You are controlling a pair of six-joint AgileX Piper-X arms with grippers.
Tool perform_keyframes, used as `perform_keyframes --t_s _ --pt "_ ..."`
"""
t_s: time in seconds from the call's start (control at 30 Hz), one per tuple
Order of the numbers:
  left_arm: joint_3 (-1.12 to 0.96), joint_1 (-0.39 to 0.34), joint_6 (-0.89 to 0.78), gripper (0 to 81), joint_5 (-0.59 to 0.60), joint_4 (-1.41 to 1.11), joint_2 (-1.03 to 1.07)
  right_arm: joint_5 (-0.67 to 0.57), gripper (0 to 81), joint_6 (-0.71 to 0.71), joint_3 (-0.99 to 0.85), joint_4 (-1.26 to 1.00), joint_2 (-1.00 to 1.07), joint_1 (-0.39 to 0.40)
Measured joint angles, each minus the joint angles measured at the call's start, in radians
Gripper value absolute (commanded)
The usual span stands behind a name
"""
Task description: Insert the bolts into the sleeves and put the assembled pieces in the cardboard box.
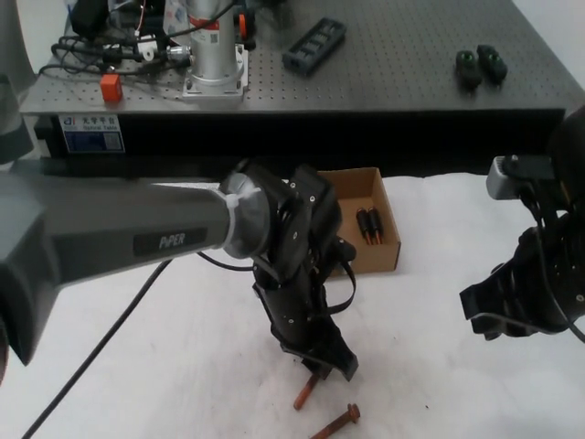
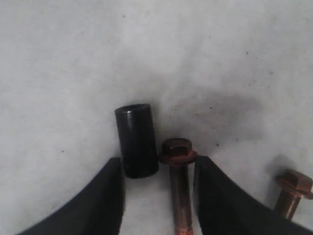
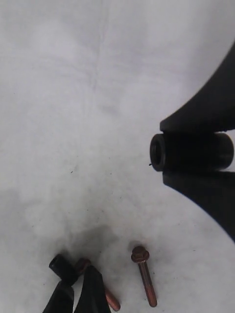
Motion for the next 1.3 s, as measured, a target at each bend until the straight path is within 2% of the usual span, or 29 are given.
perform_keyframes --t_s 0.33,0.57,0.73,0.83,0.97,1.0,1.13,1.3 --pt "-0.003 0.000 0.000 25.2 0.054 0.025 0.000 0.000 2.0 0.000 0.000 0.002 0.000 0.000" --pt "0.000 -0.006 0.040 35.1 0.109 0.056 0.012 0.000 2.0 0.000 0.000 0.004 0.000 0.000" --pt "0.000 -0.007 0.102 34.4 0.121 0.066 0.012 0.000 2.0 0.000 0.000 0.004 0.000 0.000" --pt "0.000 -0.007 0.135 27.4 0.120 0.068 0.012 0.000 2.0 0.000 0.000 0.004 0.000 0.000" --pt "0.000 -0.007 0.150 3.6 0.112 0.068 0.012 0.000 2.0 0.000 0.000 0.004 0.000 0.000" --pt "0.000 -0.007 0.149 0.4 0.112 0.064 0.015 0.000 2.0 0.000 0.000 0.004 0.000 0.000" --pt "0.006 -0.007 0.102 0.4 0.115 0.039 0.003 0.000 2.0 0.000 0.000 0.004 0.000 0.000" --pt "0.062 0.011 0.013 0.7 0.115 -0.050 -0.145 -0.023 2.0 0.000 0.000 0.002 -0.003 0.000"
